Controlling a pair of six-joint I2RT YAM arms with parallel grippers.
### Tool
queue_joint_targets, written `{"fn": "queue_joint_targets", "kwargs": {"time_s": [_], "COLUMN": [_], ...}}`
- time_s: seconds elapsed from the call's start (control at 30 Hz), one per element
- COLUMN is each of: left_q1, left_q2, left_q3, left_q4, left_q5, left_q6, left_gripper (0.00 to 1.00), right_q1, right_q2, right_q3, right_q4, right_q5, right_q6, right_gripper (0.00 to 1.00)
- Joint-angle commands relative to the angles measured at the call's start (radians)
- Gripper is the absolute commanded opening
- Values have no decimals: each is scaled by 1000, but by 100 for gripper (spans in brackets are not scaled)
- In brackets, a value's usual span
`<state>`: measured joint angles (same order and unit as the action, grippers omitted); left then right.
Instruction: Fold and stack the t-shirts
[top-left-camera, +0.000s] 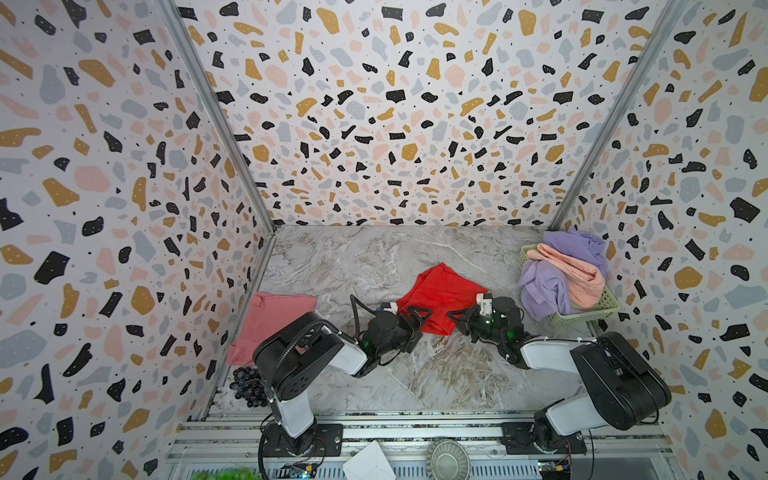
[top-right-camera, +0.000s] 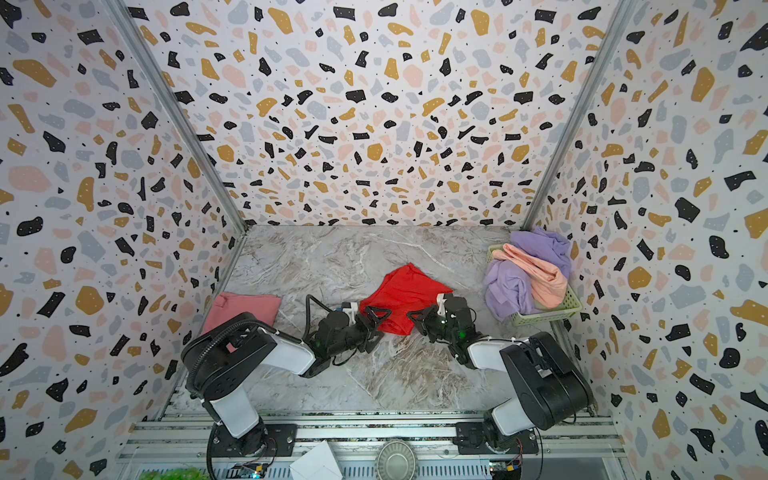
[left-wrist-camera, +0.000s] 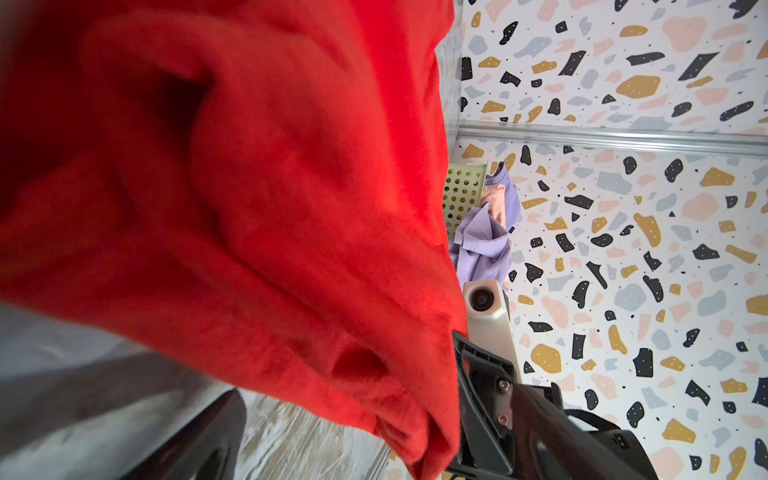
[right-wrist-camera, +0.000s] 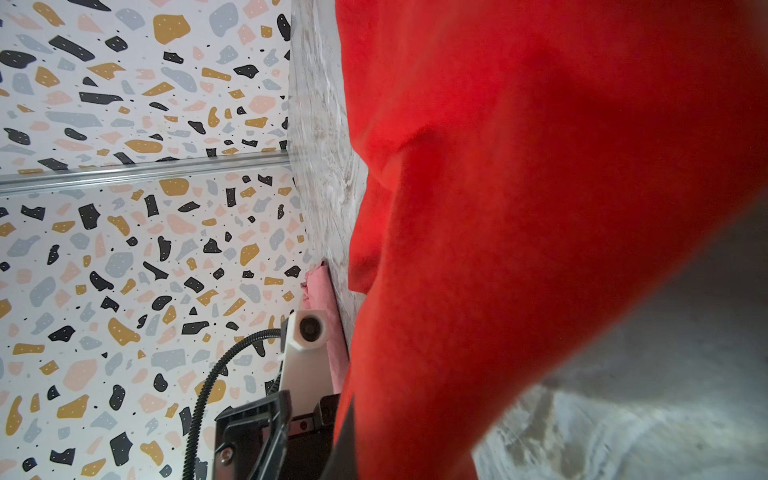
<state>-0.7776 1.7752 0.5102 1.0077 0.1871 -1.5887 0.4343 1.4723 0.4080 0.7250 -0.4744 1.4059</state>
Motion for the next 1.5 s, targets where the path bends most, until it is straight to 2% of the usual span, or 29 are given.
{"fn": "queue_joint_targets", "kwargs": {"time_s": [0.0, 0.33, 0.6, 0.7, 0.8, 0.87, 1.0, 1.07, 1.1, 1.2, 1.23, 1.3, 1.33, 1.4, 1.47], "left_q1": [-11, -14, -14, -12, -12, -9, 2, 19, 29, 73, 89, 108, 113, 113, 115], "left_q2": [23, 188, 275, 294, 314, 312, 273, 244, 231, 176, 151, 102, 74, 26, -23], "left_q3": [-9, 12, 79, 117, 136, 132, 101, 88, 87, 124, 149, 221, 279, 384, 488], "left_q4": [97, 304, 302, 284, 316, 320, 278, 240, 220, 32, -83, -323, -506, -825, -1096], "left_q5": [-19, -10, -44, -52, -57, -67, -82, -68, -51, 61, 94, 154, 159, 108, 0], "left_q6": [-66, -181, -167, -144, -135, -119, -63, -25, -2, 139, 221, 412, 537, 775, 979], "left_gripper": [100, 100, 100, 95, 76, 54, 18, 3, 0, 0, 0, 0, 0, 0, 0], "right_q1": [5, 7, 9, 13, 19, 21, 21, 21, 21, 21, 22, 24, 25, 32, 42], "right_q2": [-36, -76, -111, -122, -136, -148, -159, -158, -158, -173, -183, -211, -231, -281, -348], "right_q3": [37, 44, 45, 34, 23, 11, -9, -12, -12, -4, 2, 17, 25, 47, 58], "right_q4": [-7, -33, -88, -90, -101, -115, -136, -134, -138, -186, -211, -268, -296, -375, -456], "right_q5": [5, -3, -17, -16, -12, -1, 17, 5, -2, -19, -28, -38, -47, -55, -42], "right_q6": [5, 22, 14, 18, 16, 10, -9, -27, -42, -129, -163, -226, -266, -347, -422], "right_gripper": [5, 6, 6, 6, 6, 6, 7, 13, 21, 46, 53, 60, 63, 64, 68]}}
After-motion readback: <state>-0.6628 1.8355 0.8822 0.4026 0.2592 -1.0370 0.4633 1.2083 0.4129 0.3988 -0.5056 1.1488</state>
